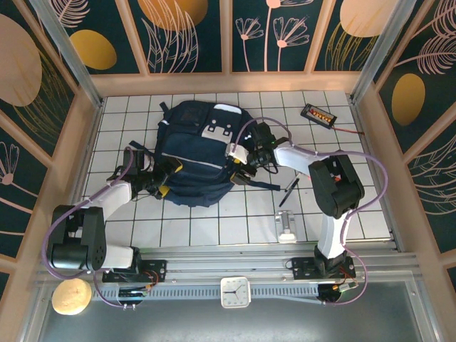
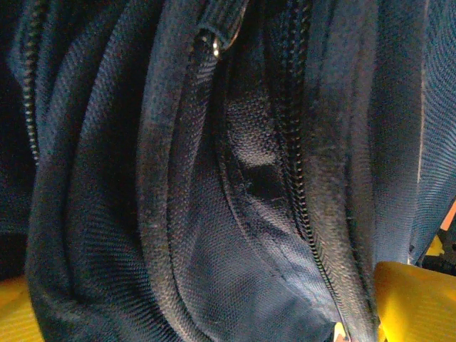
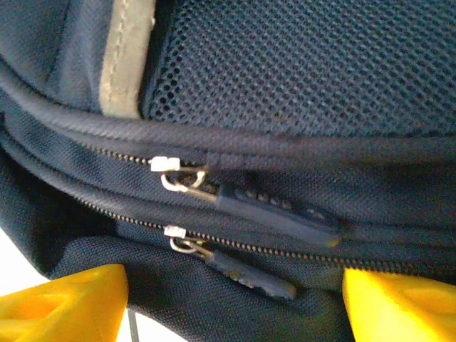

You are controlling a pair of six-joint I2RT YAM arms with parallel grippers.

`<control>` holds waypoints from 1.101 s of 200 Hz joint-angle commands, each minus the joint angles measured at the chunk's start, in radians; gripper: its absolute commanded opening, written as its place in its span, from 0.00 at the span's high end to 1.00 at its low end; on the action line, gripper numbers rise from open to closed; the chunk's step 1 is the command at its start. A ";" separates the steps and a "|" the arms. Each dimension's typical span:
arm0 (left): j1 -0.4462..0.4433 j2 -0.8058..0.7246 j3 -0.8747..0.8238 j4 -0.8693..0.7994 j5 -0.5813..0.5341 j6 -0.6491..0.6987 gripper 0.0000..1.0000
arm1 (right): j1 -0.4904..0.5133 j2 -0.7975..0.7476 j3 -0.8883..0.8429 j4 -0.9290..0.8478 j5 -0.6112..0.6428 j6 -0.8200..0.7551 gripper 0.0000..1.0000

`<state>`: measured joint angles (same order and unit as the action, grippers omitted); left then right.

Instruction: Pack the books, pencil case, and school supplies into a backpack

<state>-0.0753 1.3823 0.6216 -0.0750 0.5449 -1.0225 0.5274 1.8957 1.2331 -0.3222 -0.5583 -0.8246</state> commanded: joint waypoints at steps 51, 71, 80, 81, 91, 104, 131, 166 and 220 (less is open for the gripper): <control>-0.004 0.029 -0.003 0.023 -0.013 0.028 0.01 | 0.036 0.051 0.073 -0.120 -0.016 -0.005 0.60; -0.004 0.029 -0.006 0.021 -0.013 0.029 0.01 | 0.033 0.038 0.061 -0.129 -0.010 -0.005 0.77; -0.005 0.029 -0.007 0.021 -0.013 0.031 0.01 | 0.034 0.035 0.054 -0.131 -0.009 -0.007 0.83; -0.005 0.029 -0.008 0.021 -0.013 0.031 0.01 | 0.034 0.034 0.054 -0.133 -0.009 -0.007 0.84; -0.004 0.029 -0.008 0.020 -0.013 0.033 0.01 | 0.033 0.033 0.052 -0.143 -0.005 -0.010 0.89; -0.003 0.029 -0.005 0.015 -0.014 0.036 0.01 | 0.034 0.031 0.055 -0.158 0.001 -0.017 0.96; -0.004 0.018 0.001 0.008 -0.016 0.039 0.01 | 0.034 0.012 0.051 -0.171 0.003 -0.017 1.00; -0.004 -0.063 0.020 -0.030 -0.002 0.020 0.01 | 0.052 -0.040 0.052 -0.167 -0.007 0.021 1.00; -0.010 -0.242 -0.110 0.054 0.085 -0.228 0.01 | 0.155 -0.063 0.033 -0.103 -0.070 0.133 1.00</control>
<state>-0.0750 1.2041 0.5655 -0.0471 0.5503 -1.1000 0.6140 1.8637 1.2877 -0.4446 -0.5476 -0.7589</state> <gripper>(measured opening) 0.988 0.047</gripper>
